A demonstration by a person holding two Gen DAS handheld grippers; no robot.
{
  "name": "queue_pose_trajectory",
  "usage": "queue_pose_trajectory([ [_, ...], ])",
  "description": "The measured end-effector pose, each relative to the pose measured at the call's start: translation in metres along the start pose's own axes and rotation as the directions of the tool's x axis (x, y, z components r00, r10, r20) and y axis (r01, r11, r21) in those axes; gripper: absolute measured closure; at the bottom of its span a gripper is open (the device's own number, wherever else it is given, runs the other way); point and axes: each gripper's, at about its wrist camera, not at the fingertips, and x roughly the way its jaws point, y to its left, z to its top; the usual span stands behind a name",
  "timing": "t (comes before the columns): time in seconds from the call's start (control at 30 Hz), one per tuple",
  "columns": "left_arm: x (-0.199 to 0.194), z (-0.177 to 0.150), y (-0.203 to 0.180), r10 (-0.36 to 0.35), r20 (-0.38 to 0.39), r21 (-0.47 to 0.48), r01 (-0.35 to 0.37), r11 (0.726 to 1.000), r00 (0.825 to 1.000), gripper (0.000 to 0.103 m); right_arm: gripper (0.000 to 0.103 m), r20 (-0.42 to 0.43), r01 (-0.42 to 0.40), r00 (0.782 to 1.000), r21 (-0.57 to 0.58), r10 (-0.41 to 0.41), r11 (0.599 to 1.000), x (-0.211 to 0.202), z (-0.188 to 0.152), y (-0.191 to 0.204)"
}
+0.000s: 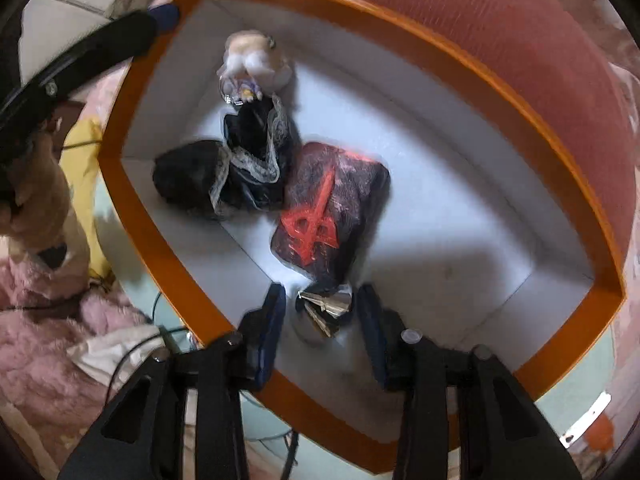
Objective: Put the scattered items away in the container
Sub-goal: 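Withdraw both tools from box and reach right tool toward silver cone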
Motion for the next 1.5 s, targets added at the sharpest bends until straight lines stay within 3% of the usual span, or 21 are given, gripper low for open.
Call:
queue_pose_trajectory([
  [0.2,-0.010,-0.001,0.004,0.004,0.022,-0.003,-0.004,1.000,1.000,0.052,0.072,0.012,0.045,0.999,-0.003,-0.045,0.999,0.008,-0.008,0.008],
  [0.33,-0.018,-0.005,0.007,-0.007,0.036,-0.005,0.007,1.000,0.999,0.052,0.072,0.150,0.032,0.988,0.051,-0.040,0.998,-0.015,-0.028,0.004],
  [0.4,-0.024,-0.010,0.007,-0.015,0.042,0.001,0.015,1.000,0.999,0.052,0.072,0.271,-0.015,0.963,0.088,-0.009,0.996,-0.036,-0.045,0.003],
  [0.5,-0.032,-0.017,0.005,-0.023,0.042,0.020,0.022,1.000,0.999,0.052,0.072,0.449,-0.113,0.891,0.083,0.065,0.990,-0.056,-0.083,0.017],
  [0.63,-0.041,-0.038,0.000,-0.043,0.024,0.049,0.042,0.998,0.999,0.052,0.072,0.517,-0.197,0.849,0.124,0.107,0.972,-0.027,-0.121,0.036],
  [0.77,-0.052,-0.064,-0.009,-0.062,0.013,0.094,0.060,0.994,0.998,0.052,0.072,0.555,-0.311,0.818,0.211,0.148,0.927,-0.007,-0.119,0.043],
  [0.9,-0.061,-0.091,-0.021,-0.089,-0.027,0.160,0.092,0.983,0.996,0.052,0.072,0.633,-0.330,0.770,0.290,0.079,0.898,0.022,-0.143,0.053],
  [1.0,-0.062,-0.111,-0.028,-0.069,-0.051,0.214,0.078,0.974,0.996,0.052,0.072,0.689,-0.314,0.725,0.331,-0.001,0.890,0.031,-0.162,0.064],
  [1.13,-0.058,-0.141,-0.025,0.003,-0.036,0.269,0.006,0.963,0.999,0.052,0.072,0.710,-0.262,0.699,0.365,-0.086,0.893,0.035,-0.181,0.074],
  [1.17,-0.058,-0.147,-0.023,0.024,-0.010,0.274,-0.021,0.961,1.000,0.052,0.071,0.721,-0.250,0.684,0.373,-0.110,0.894,0.032,-0.186,0.077],
  [1.27,-0.059,-0.155,-0.014,0.044,0.043,0.270,-0.054,0.961,0.998,0.052,0.071,0.777,-0.263,0.611,0.381,-0.153,0.886,0.025,-0.199,0.078],
  [1.33,-0.063,-0.156,-0.010,0.020,0.066,0.264,-0.036,0.964,0.998,0.052,0.068,0.823,-0.295,0.542,0.374,-0.169,0.879,0.020,-0.212,0.079],
  [1.43,-0.074,-0.155,-0.011,-0.035,0.100,0.292,0.004,0.956,0.994,0.053,0.041,0.869,-0.310,0.462,0.343,-0.175,0.887,0.017,-0.219,0.092],
  [1.5,-0.079,-0.155,-0.012,-0.067,0.092,0.313,0.035,0.949,0.994,0.055,0.036,0.892,-0.311,0.429,0.295,-0.143,0.904,0.017,-0.223,0.104],
])
